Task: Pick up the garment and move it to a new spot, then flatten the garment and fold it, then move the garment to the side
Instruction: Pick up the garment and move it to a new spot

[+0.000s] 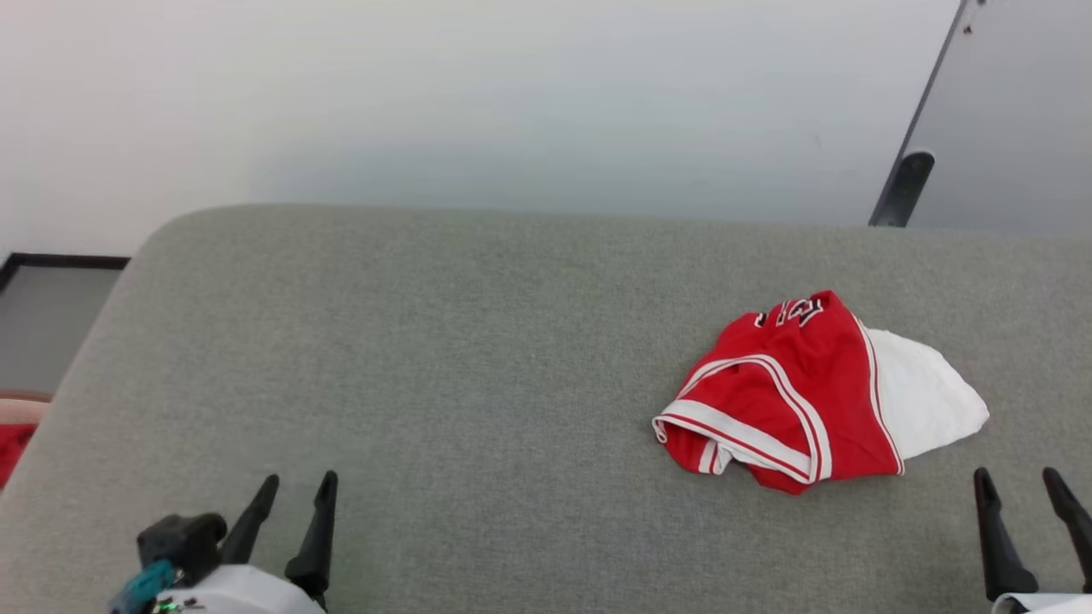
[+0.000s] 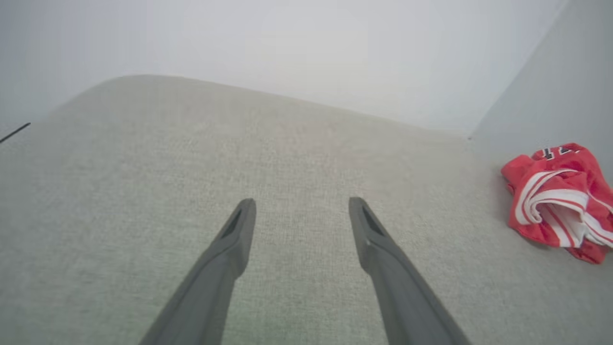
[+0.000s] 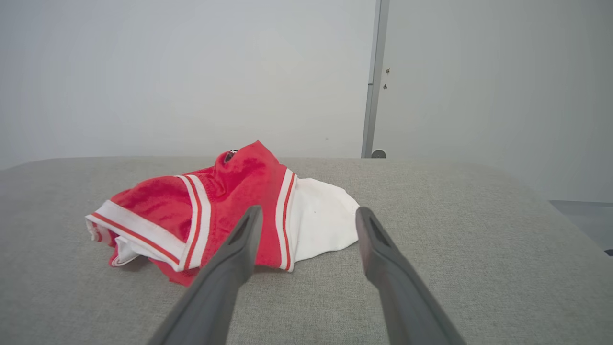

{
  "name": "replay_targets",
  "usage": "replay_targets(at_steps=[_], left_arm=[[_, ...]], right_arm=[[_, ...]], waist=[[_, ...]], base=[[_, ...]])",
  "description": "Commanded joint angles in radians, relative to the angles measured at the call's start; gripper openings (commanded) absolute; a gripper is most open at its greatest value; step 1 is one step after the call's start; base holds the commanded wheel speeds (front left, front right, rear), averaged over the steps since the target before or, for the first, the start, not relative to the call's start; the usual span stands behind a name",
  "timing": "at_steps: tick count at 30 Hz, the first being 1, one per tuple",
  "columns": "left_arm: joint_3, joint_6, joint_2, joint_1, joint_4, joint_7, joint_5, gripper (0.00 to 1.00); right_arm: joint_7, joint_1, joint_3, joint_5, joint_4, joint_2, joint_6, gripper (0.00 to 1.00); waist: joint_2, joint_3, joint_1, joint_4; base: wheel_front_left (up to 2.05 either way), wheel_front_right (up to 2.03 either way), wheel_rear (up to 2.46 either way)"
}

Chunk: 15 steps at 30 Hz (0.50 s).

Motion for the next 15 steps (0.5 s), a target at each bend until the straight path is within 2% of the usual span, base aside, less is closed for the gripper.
replay_targets(at_steps=[1, 7, 11, 15], left_arm=[[0.027, -0.001, -0.012, 0.023, -0.022, 0.000, 0.033, 1.00], [0.165, -0.037, -0.077, 0.103, -0.138, 0.000, 0.196, 1.00], [0.218, -0.053, -0.106, 0.119, -0.190, 0.000, 0.285, 1.00], [0.251, -0.067, -0.133, 0.140, -0.217, 0.000, 0.326, 1.00]], right_arm=[[0.002, 0.012, -0.007, 0.002, -0.005, -0.001, -0.001, 1.00], [0.015, 0.007, -0.024, 0.005, -0.024, -0.006, -0.001, 1.00], [0.017, -0.002, -0.030, 0.011, -0.038, -0.005, -0.001, 1.00], [0.019, 0.005, -0.034, 0.015, -0.046, 0.001, -0.001, 1.00]], waist=[[0.0000, -0.021, 0.0000, 0.016], [0.0000, -0.030, 0.0000, 0.001], [0.0000, -0.034, 0.0000, -0.011], [0.0000, -0.036, 0.0000, -0.018]], base=[[0.00, 0.00, 0.00], [0.00, 0.00, 0.00], [0.00, 0.00, 0.00], [0.00, 0.00, 0.00]])
